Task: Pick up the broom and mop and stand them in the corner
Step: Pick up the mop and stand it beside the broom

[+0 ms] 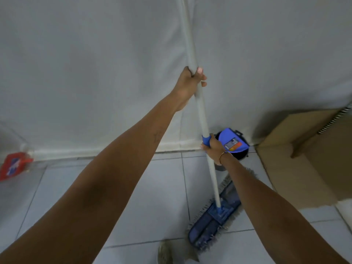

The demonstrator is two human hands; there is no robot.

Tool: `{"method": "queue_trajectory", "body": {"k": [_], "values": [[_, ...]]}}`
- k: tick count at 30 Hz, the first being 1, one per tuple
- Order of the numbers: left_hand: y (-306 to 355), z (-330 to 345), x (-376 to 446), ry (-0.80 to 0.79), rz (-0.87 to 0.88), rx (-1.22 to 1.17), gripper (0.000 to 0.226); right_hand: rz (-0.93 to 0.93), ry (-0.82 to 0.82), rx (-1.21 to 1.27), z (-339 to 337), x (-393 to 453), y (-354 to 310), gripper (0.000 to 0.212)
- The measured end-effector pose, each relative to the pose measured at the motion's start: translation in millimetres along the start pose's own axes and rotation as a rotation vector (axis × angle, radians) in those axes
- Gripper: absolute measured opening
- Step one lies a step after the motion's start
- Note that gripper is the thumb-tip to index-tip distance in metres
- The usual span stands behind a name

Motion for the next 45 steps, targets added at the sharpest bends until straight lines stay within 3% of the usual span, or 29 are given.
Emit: {"method": "queue_trajectory", "body": {"k": [7, 13, 16, 21, 27, 31, 37, 45], "values": [[78, 132, -3, -0.296, 0.187, 0.000, 0.012, 0.007, 0.239, 0.139, -97, -51, 22, 0.017], [95, 270, -19, -0.509, 0.234, 0.069, 0.014, 0.073, 0.387, 0.233, -178, -91, 91, 0.033], [94, 338, -22, -0.580, 0.254, 0.122, 0.016, 0.087, 0.442, 0.255, -221, -106, 130, 0.020], [97, 448, -24, -0.584, 0.300, 0.171, 0.030, 0.106, 0.505, 0.375, -302, -127, 192, 0.018], [110, 550, -8, -0.614, 0.365, 0.179, 0.016, 0.098, 0.519, 0.405, -389, -130, 247, 0.025], [111, 589, 9, -0.618, 0.379, 0.179, 0.015, 0.094, 0.541, 0.391, -424, -121, 266, 0.020], [105, 636, 54, -0.630, 0.379, 0.178, 0.012, 0.112, 0.511, 0.380, -476, -84, 293, 0.028], [81, 702, 168, -0.593, 0.362, 0.179, 0.014, 0.162, 0.517, 0.350, -560, 8, 333, 0.025]]}}
Point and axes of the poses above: each hand's wrist, its own x-axis towards the middle knuckle, its own z-axis out of the palm, y = z × x, the point moved 7 cm from there along x, towards the middle knuckle, and after that the axes turned 4 degrees about z, right-handed, at the moved point
